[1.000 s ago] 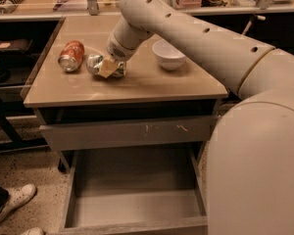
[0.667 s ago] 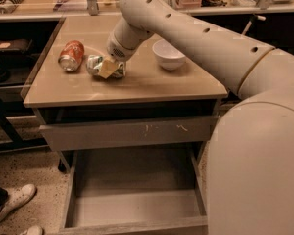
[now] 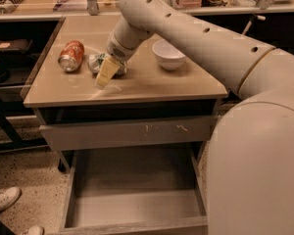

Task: Pick 7up can from middle drawer and place on counter

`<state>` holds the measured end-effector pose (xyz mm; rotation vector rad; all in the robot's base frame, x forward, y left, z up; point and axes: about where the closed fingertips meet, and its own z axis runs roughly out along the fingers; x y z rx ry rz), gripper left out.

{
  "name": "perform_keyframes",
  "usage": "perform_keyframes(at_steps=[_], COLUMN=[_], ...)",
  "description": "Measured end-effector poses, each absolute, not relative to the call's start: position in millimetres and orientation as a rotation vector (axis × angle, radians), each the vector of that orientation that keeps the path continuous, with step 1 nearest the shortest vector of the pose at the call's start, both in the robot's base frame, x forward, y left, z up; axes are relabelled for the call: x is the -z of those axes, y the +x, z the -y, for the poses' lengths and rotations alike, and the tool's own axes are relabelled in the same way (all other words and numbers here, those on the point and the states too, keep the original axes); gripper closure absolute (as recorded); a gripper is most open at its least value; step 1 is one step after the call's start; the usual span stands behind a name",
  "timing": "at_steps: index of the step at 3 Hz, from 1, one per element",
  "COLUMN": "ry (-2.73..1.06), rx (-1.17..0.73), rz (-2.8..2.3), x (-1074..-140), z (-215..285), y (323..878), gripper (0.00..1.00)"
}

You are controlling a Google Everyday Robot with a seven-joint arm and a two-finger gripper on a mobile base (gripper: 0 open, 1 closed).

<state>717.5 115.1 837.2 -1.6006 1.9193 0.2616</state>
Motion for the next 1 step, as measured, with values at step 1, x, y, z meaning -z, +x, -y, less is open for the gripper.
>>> perform_keyframes(at_steps=[1], ry=[-1.601], rx=[-0.262], rz=[-1.919], x=[-837.2], z=[-115.1], y=[717.5], gripper=[0.00])
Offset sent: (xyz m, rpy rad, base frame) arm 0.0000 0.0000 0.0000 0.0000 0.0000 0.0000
